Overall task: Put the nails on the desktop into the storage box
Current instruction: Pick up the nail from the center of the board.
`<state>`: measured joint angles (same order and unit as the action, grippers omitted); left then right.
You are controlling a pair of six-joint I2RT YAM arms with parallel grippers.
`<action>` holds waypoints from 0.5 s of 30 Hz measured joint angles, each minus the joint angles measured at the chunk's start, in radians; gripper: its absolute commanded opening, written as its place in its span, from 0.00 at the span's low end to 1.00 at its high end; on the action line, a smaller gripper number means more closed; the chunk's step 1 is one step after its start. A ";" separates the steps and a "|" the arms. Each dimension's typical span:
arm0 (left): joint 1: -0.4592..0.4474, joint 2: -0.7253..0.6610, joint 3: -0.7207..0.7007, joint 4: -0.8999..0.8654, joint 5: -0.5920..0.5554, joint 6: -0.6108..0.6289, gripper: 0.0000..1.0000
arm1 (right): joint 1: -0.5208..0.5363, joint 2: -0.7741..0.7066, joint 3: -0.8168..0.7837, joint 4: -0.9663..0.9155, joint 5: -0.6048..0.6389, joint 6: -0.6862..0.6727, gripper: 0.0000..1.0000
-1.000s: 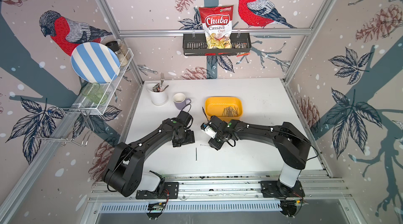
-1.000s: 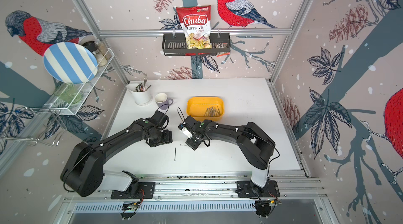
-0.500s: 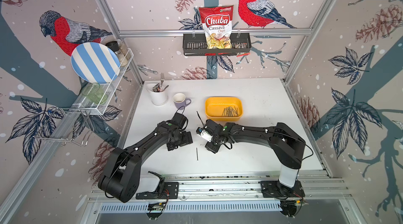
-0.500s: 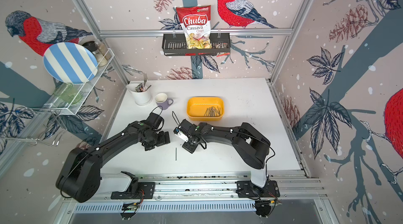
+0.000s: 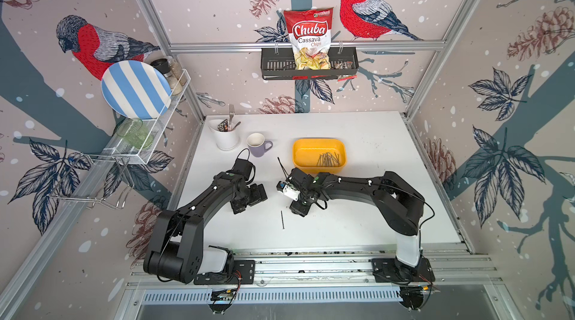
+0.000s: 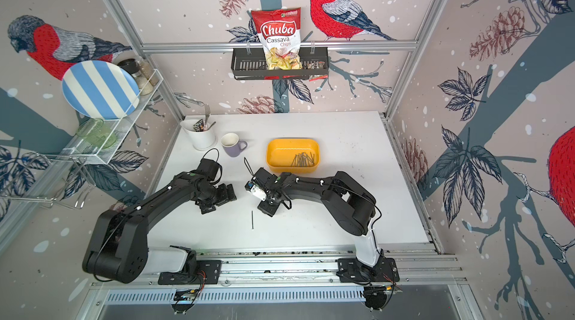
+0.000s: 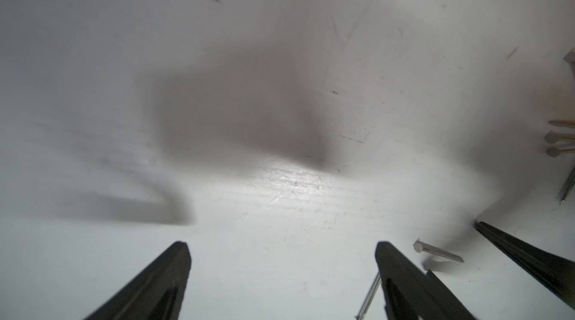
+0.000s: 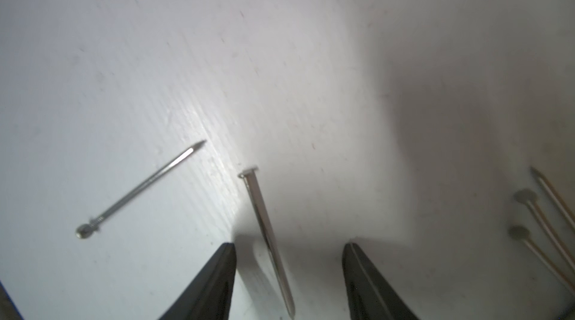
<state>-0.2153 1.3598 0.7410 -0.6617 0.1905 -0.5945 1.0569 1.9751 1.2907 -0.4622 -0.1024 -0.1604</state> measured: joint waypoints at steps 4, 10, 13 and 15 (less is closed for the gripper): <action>0.012 -0.019 -0.002 0.002 0.019 0.015 0.95 | 0.009 0.045 0.049 0.014 0.000 -0.002 0.57; 0.018 -0.034 -0.002 0.002 0.043 0.027 0.95 | 0.004 0.114 0.124 0.042 0.000 -0.017 0.47; 0.023 -0.035 -0.002 0.002 0.045 0.035 0.95 | 0.003 0.119 0.128 0.040 0.003 -0.017 0.44; 0.024 -0.035 -0.002 0.003 0.050 0.044 0.95 | -0.003 0.111 0.117 0.050 0.001 -0.017 0.45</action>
<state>-0.1909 1.3247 0.7391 -0.6586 0.2405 -0.5503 1.0542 2.0861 1.4082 -0.4126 -0.1017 -0.1776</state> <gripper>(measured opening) 0.949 0.442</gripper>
